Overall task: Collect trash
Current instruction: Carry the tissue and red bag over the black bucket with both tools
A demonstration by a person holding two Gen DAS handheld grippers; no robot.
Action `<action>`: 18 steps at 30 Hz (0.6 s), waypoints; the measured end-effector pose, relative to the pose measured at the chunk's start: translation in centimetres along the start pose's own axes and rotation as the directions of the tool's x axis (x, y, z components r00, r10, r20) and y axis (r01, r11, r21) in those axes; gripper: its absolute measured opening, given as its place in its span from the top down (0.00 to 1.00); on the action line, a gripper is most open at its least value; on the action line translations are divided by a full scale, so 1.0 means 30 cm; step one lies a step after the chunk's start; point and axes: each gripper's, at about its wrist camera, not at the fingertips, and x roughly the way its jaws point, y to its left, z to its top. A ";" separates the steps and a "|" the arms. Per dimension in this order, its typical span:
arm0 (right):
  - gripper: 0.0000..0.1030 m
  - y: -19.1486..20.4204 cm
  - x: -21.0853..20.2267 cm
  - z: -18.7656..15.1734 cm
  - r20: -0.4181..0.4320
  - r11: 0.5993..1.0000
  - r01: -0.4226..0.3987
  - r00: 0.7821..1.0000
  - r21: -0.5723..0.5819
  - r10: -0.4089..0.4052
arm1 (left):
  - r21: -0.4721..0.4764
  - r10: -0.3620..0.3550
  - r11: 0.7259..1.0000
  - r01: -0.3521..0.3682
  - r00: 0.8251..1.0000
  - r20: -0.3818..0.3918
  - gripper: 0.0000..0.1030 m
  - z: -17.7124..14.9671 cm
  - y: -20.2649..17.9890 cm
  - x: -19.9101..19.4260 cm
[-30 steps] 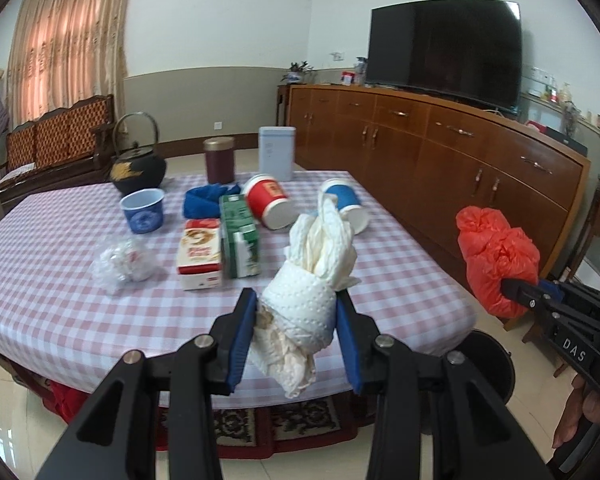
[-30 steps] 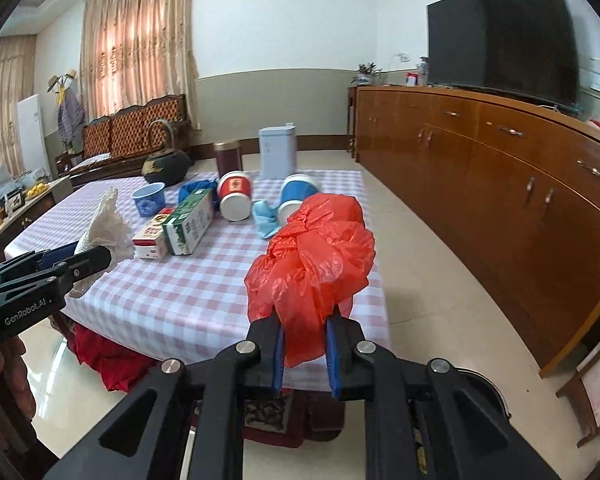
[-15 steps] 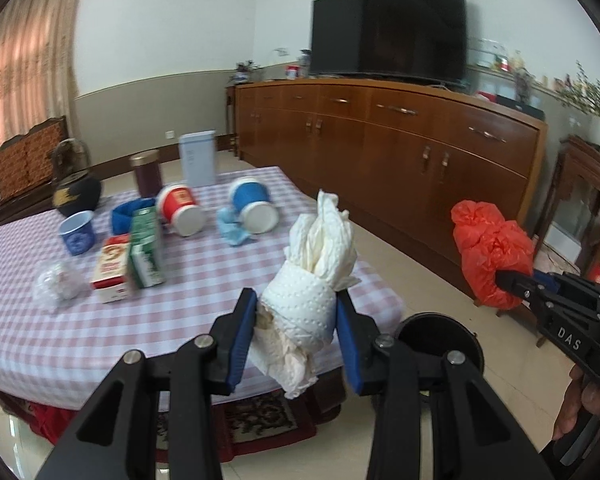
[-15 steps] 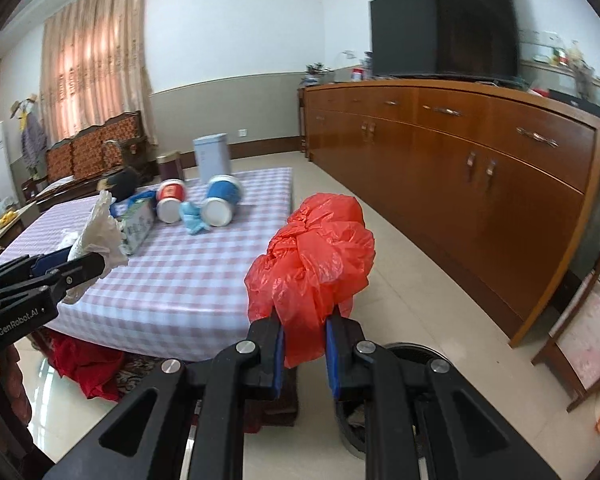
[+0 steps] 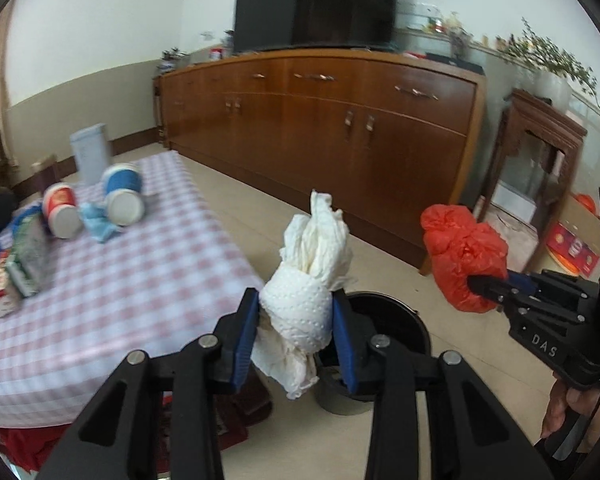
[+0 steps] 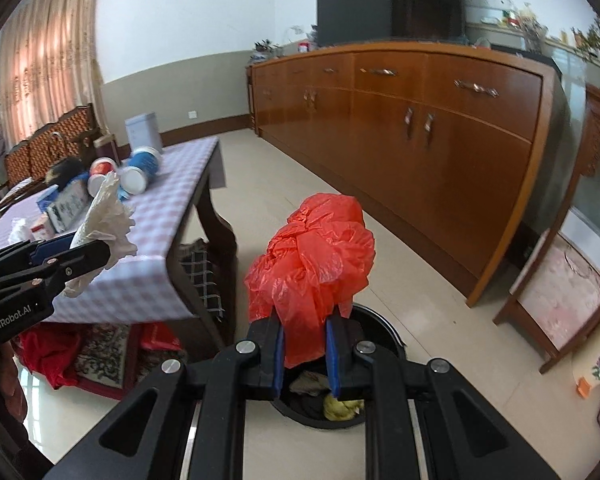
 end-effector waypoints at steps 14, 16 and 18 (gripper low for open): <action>0.83 -0.176 0.213 -0.151 -0.152 1.000 -0.012 0.988 -0.012 0.010 | 0.036 -0.107 0.993 0.115 0.980 -0.167 0.64 -0.094 -0.182 0.304; 0.83 -0.188 0.254 -0.168 -0.175 1.000 -0.019 0.984 -0.020 0.016 | 0.036 -0.115 0.992 0.124 0.975 -0.190 0.64 -0.108 -0.199 0.355; 0.83 -0.208 0.303 -0.191 -0.203 0.999 -0.034 0.979 -0.026 0.028 | 0.039 -0.120 0.991 0.131 0.970 -0.210 0.64 -0.123 -0.214 0.401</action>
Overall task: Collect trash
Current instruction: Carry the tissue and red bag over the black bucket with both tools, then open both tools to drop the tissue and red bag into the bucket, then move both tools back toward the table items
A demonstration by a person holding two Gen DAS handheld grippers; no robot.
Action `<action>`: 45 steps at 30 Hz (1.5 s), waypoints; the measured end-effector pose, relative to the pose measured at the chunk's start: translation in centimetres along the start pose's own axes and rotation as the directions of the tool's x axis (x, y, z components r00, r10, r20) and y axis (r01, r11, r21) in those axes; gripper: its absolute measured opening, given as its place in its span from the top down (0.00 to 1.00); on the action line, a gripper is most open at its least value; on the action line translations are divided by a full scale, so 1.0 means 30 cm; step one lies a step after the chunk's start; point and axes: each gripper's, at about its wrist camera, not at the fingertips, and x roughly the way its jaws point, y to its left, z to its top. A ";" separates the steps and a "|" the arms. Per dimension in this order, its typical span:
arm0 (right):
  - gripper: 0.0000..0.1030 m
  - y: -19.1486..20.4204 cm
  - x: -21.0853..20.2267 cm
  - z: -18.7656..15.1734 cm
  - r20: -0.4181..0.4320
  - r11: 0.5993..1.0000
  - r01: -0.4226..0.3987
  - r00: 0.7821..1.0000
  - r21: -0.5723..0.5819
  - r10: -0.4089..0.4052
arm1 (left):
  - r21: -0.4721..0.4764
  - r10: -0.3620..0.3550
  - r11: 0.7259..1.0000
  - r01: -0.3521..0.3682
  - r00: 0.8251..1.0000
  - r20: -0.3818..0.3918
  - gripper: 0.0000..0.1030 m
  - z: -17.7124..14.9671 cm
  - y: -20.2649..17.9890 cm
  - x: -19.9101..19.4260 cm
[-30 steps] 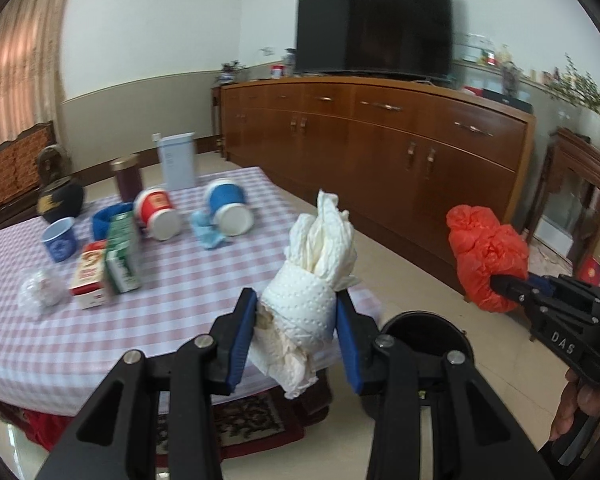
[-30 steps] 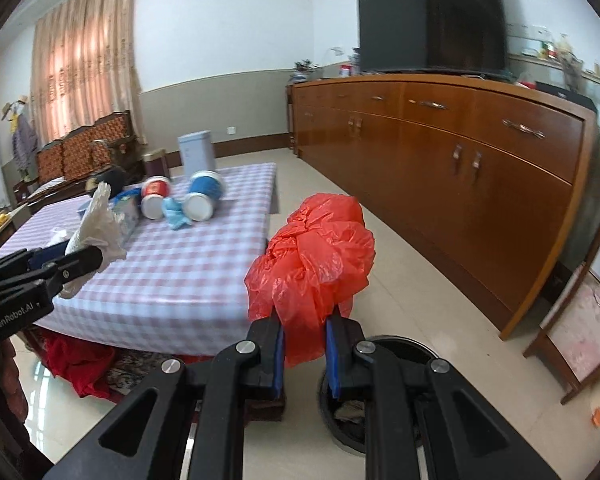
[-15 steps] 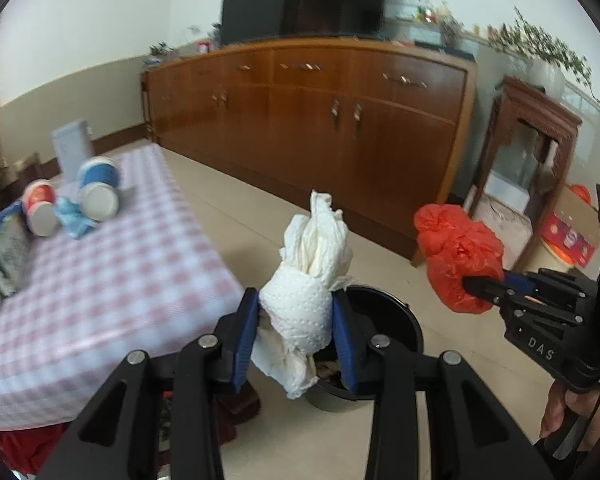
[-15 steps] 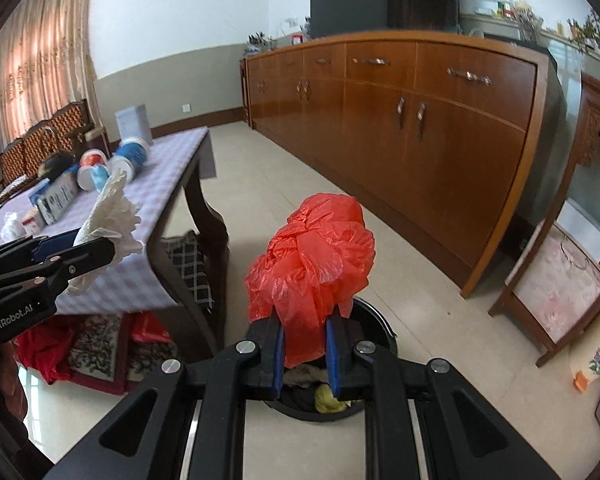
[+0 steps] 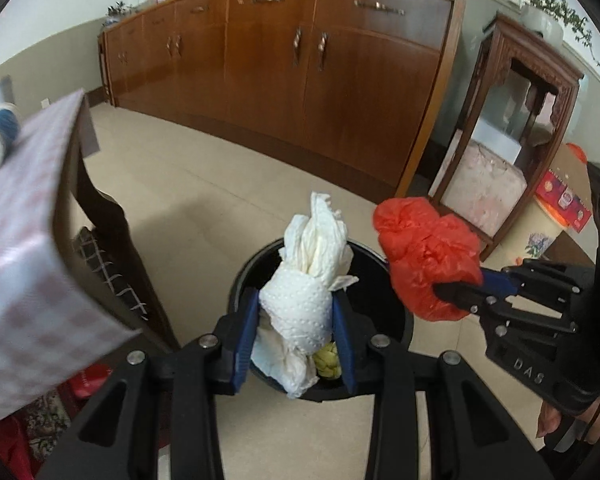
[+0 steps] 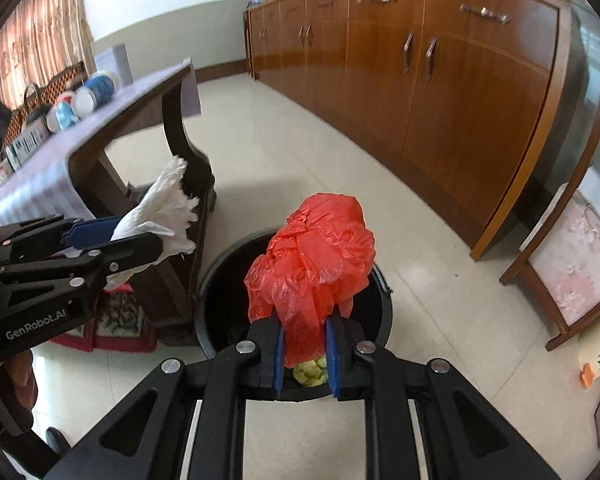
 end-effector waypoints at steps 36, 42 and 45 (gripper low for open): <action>0.00 0.042 -0.073 -0.015 0.005 0.995 0.077 0.997 0.059 -0.078 | -0.093 0.217 0.972 -0.214 0.976 0.029 0.00 -0.087 0.094 -0.233; 0.00 0.144 -0.156 0.015 0.076 0.997 0.079 0.994 0.012 -0.079 | -0.132 0.255 0.960 -0.248 0.966 0.046 0.00 -0.110 0.153 -0.334; 0.00 0.207 -0.186 0.035 0.109 0.998 0.056 0.993 -0.006 -0.056 | -0.159 0.283 0.949 -0.270 0.957 0.062 0.00 -0.123 0.195 -0.404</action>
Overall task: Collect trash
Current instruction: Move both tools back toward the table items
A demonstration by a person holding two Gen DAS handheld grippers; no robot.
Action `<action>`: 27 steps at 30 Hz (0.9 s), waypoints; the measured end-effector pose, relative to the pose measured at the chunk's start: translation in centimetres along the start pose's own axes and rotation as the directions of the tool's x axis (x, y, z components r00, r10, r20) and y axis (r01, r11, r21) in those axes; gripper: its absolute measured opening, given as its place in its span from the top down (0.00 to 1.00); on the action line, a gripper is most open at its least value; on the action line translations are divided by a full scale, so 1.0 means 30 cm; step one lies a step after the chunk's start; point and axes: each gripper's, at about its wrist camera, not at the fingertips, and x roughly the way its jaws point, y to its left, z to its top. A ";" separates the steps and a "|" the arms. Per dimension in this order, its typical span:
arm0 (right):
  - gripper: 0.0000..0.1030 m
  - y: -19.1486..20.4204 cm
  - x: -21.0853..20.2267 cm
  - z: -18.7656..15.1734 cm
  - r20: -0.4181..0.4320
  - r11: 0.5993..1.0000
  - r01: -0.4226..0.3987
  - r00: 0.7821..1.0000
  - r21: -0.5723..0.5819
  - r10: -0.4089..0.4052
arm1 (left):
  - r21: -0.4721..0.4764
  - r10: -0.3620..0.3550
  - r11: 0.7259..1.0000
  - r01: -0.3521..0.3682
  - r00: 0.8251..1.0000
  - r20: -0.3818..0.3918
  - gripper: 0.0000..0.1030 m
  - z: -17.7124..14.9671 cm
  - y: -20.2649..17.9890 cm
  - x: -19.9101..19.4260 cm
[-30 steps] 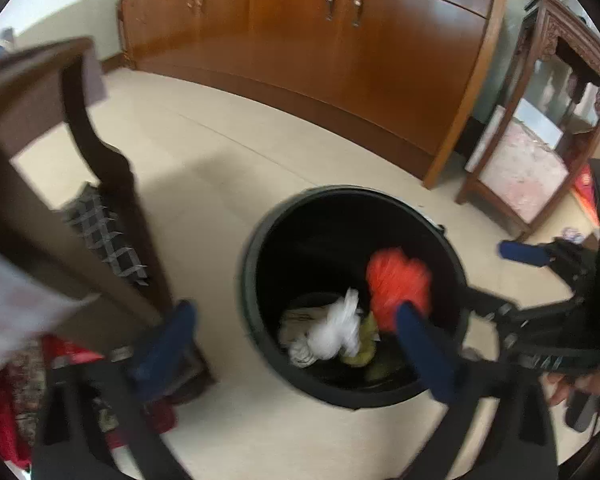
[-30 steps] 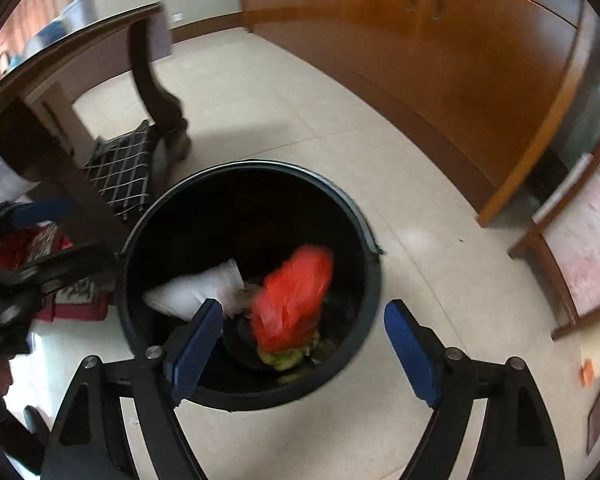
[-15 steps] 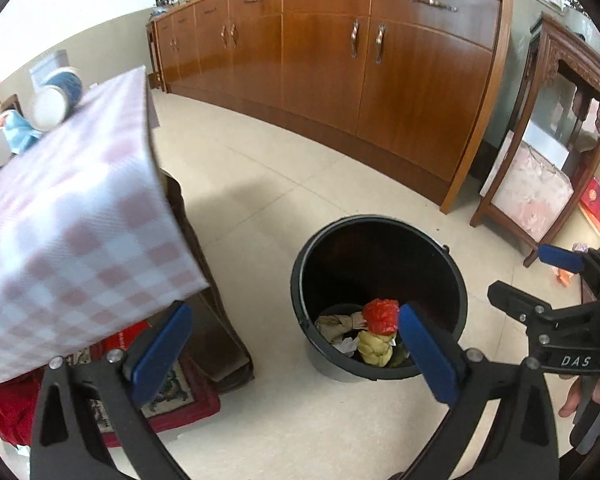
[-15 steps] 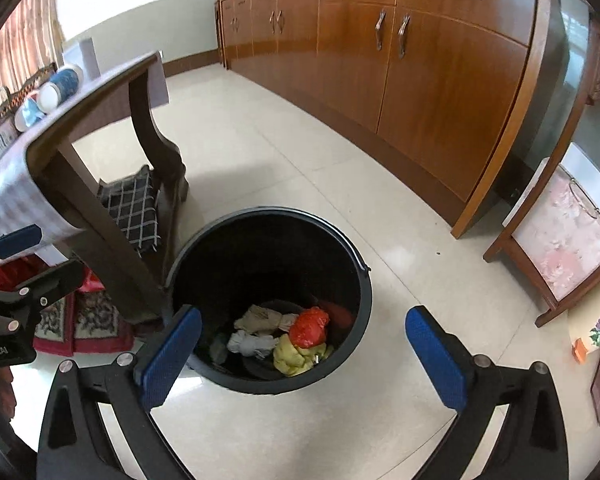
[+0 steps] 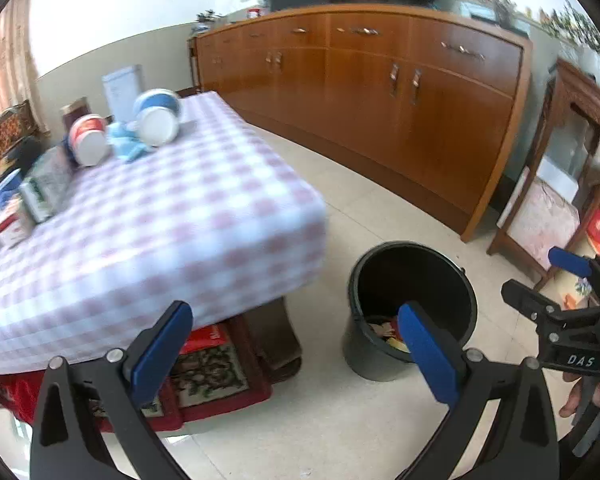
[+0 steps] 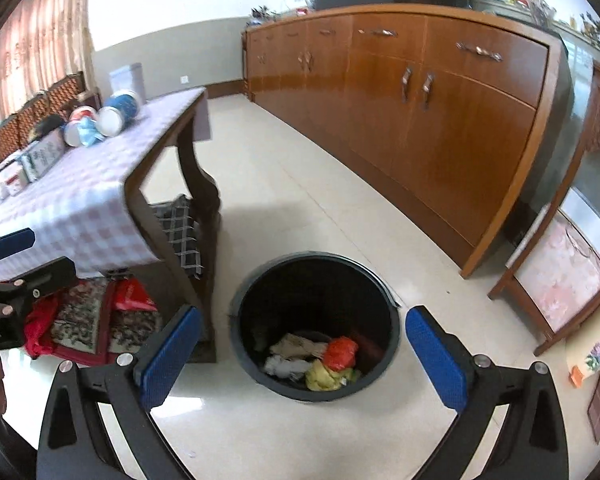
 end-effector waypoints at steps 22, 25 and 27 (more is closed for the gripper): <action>0.00 0.530 -0.112 0.207 0.126 0.959 -0.248 0.956 -0.137 0.265 | -0.265 0.260 0.940 -0.214 0.954 0.151 0.01 -0.071 0.524 -0.341; 0.00 0.641 -0.123 0.234 0.126 0.952 -0.243 0.955 -0.187 0.269 | -0.296 0.304 0.921 -0.253 0.942 0.143 0.02 -0.090 0.608 -0.359; 0.00 0.695 -0.116 0.254 0.107 0.947 -0.250 0.956 -0.200 0.274 | -0.319 0.335 0.906 -0.279 0.933 0.134 0.03 -0.105 0.672 -0.367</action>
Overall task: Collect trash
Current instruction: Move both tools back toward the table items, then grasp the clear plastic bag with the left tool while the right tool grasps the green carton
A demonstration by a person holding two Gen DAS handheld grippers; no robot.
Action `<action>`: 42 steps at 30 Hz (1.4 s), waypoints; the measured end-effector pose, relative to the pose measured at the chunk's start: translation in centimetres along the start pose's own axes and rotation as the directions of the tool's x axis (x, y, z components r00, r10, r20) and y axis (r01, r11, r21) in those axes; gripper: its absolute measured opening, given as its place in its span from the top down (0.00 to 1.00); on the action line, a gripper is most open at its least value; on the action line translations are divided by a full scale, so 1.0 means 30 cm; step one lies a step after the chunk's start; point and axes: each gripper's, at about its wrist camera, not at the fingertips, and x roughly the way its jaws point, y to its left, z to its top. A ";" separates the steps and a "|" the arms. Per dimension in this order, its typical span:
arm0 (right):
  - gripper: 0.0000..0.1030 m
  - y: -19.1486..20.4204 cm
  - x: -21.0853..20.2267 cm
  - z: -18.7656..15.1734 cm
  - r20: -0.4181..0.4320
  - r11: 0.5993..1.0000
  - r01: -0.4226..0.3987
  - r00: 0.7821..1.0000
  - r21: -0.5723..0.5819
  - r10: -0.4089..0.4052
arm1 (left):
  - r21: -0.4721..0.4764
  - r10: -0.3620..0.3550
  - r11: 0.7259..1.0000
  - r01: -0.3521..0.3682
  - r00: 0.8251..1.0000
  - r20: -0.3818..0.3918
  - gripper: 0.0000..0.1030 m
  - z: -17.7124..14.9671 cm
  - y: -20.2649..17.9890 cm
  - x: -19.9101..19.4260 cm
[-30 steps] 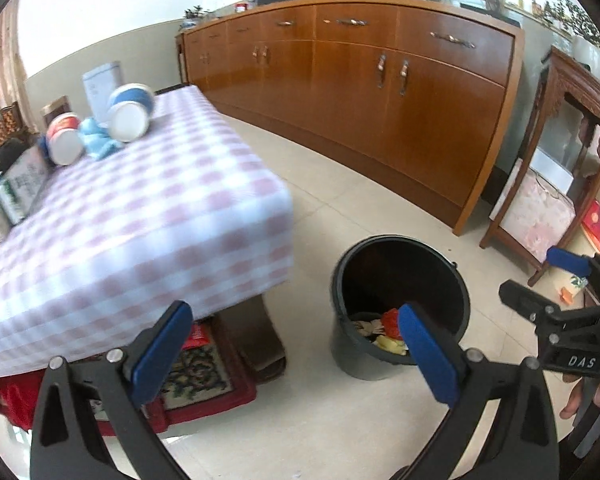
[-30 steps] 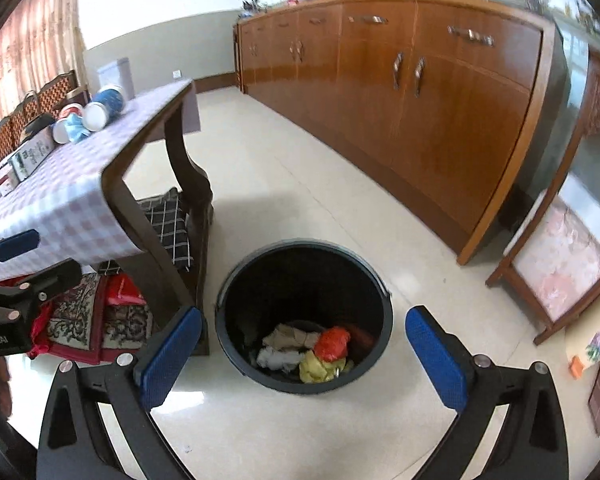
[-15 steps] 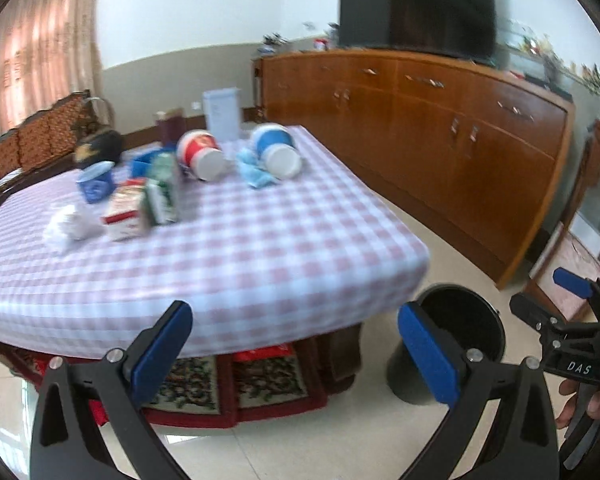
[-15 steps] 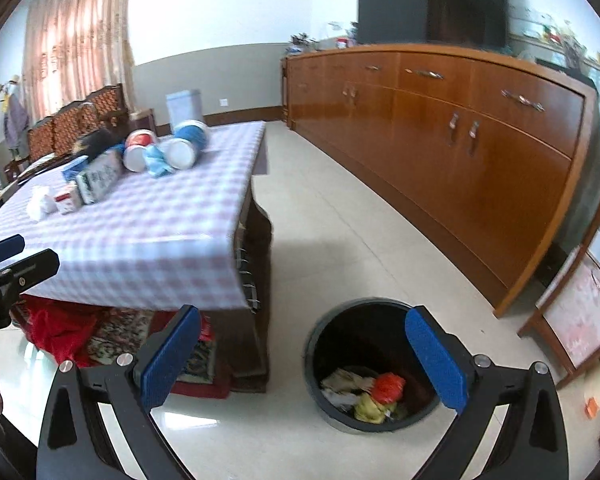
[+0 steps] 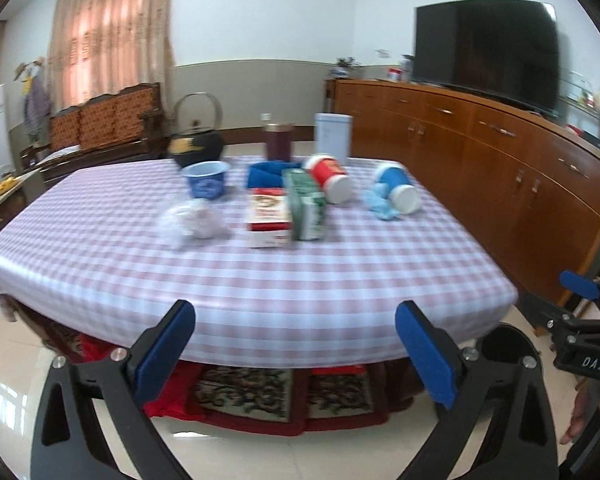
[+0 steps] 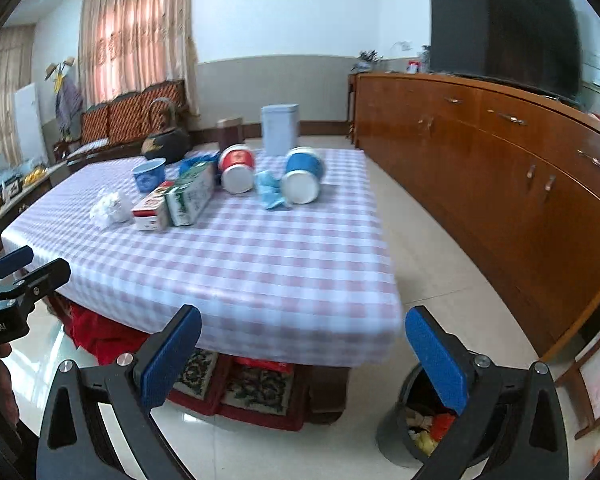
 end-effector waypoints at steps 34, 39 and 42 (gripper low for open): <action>0.50 0.481 0.643 0.343 -0.129 0.984 -0.166 0.979 -0.065 0.156 | -0.075 0.134 0.988 -0.137 0.990 -0.045 0.17 0.149 0.434 0.380; 0.52 0.447 0.682 0.349 -0.140 0.988 -0.146 0.981 -0.055 0.137 | -0.060 0.129 0.989 -0.133 0.990 -0.061 0.17 0.166 0.413 0.430; 0.52 0.446 0.727 0.366 -0.161 0.986 -0.159 0.976 -0.056 0.149 | -0.038 0.127 0.991 -0.130 0.989 -0.079 0.17 0.189 0.401 0.480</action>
